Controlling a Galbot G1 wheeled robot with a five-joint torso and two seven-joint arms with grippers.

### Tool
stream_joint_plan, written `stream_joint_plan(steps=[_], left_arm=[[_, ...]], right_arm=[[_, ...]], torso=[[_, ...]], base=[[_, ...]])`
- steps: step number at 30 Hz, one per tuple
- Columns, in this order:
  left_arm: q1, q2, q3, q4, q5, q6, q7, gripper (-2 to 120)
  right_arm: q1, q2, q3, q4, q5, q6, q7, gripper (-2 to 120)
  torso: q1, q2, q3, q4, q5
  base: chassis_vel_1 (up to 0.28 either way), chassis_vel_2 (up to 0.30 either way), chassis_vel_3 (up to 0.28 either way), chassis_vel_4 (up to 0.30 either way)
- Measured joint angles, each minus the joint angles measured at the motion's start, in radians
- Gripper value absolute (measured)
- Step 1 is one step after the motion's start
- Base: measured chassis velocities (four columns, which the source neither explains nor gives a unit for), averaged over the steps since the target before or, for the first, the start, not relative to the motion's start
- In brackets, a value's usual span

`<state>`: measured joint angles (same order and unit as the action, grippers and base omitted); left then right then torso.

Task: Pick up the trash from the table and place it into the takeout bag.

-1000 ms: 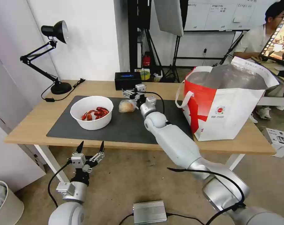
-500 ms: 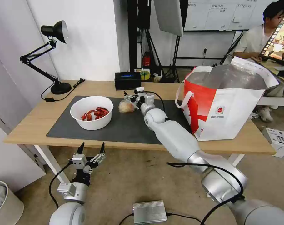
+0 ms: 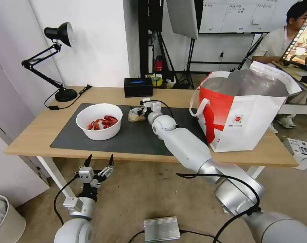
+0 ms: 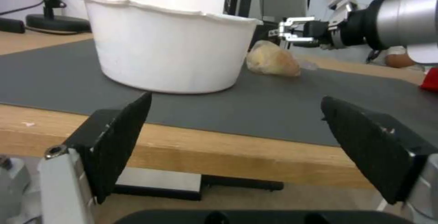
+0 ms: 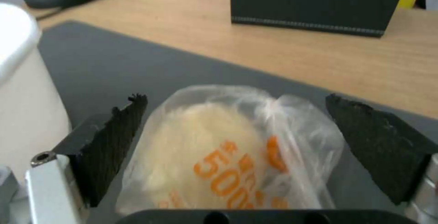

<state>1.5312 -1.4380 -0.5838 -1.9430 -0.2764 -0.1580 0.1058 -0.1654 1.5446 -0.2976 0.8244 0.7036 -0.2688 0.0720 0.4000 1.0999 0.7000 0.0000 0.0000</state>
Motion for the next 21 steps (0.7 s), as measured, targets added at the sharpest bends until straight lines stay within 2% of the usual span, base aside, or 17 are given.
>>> stream_joint_plan(steps=[5,17,20,21], left_arm=[[-0.004,-0.001,0.001,0.008,-0.002,-0.003,0.006,100],[-0.007,-0.003,-0.003,0.020,-0.005,-0.012,0.007,100],[-0.008,-0.006,-0.003,0.020,-0.005,-0.013,0.007,100],[-0.008,-0.007,-0.003,0.021,-0.005,-0.013,0.007,100]], right_arm=[[0.016,0.013,-0.002,-0.033,-0.007,-0.038,0.008,98],[0.013,0.025,0.001,-0.061,-0.039,-0.061,0.009,98],[0.007,0.025,0.002,-0.061,-0.048,-0.073,0.009,93],[0.004,0.025,0.004,-0.058,-0.050,-0.083,0.010,87]], torso=[[0.000,0.000,0.000,0.0000,-0.0001],[0.000,0.000,0.000,0.0000,0.0001],[0.000,0.000,0.000,0.0000,0.0001],[0.000,0.000,0.000,0.0001,0.0001]], base=[[0.000,0.000,0.000,0.000],[0.000,0.000,0.000,0.000],[0.000,0.000,0.000,0.000],[0.000,0.000,0.000,0.000]])
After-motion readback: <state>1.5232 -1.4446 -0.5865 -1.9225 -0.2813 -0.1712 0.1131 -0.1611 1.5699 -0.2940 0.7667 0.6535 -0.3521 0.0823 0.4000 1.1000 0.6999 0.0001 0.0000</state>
